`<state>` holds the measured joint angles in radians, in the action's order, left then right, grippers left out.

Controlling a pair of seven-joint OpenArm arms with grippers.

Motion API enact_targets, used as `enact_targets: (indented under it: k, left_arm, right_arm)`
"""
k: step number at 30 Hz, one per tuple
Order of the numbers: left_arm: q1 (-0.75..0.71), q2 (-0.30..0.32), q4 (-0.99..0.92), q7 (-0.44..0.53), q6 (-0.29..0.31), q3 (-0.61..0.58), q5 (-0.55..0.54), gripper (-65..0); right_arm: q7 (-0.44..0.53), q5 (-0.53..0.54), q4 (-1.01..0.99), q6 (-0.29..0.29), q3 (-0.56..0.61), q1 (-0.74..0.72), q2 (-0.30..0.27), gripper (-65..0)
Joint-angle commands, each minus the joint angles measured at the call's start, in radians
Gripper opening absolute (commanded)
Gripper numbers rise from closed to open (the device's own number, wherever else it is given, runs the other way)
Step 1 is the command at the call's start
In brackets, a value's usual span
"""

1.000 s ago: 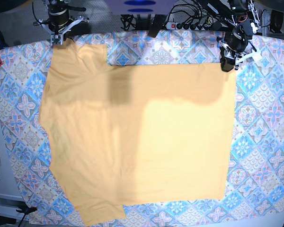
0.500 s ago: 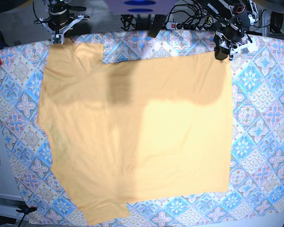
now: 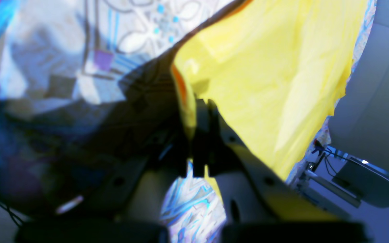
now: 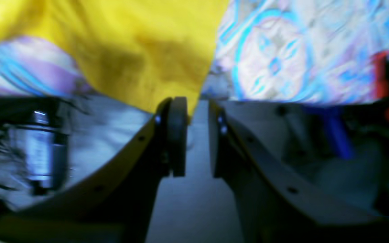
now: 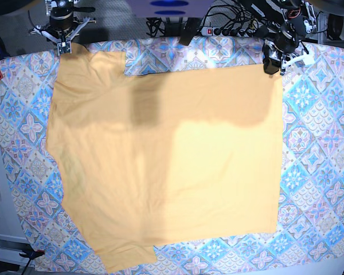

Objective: Fold the T-shirt properly
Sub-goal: 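Lift the gripped hem corners and pull them toward the robot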

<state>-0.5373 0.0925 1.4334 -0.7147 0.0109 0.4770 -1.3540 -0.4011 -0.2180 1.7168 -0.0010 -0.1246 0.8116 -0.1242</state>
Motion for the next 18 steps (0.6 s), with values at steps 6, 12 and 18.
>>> enact_targets:
  k: [6,12,18]
  left_arm:
    - [-0.005,0.010,0.008,0.005,-0.007,0.004,0.008,-65.0]
    - [-0.005,0.010,0.008,0.005,-0.007,0.001,0.014,-65.0]
    - [-0.005,0.008,0.008,0.005,-0.007,-0.001,0.014,-65.0]
  right_arm:
    - [0.012,-0.153,0.013,-0.006,0.069,0.010,-0.005,-49.5]
    - [0.012,-0.327,0.009,-0.007,0.133,0.010,-0.005,-46.0]
    - [-0.028,-0.341,-0.028,-0.007,0.165,0.009,-0.010,-45.9]
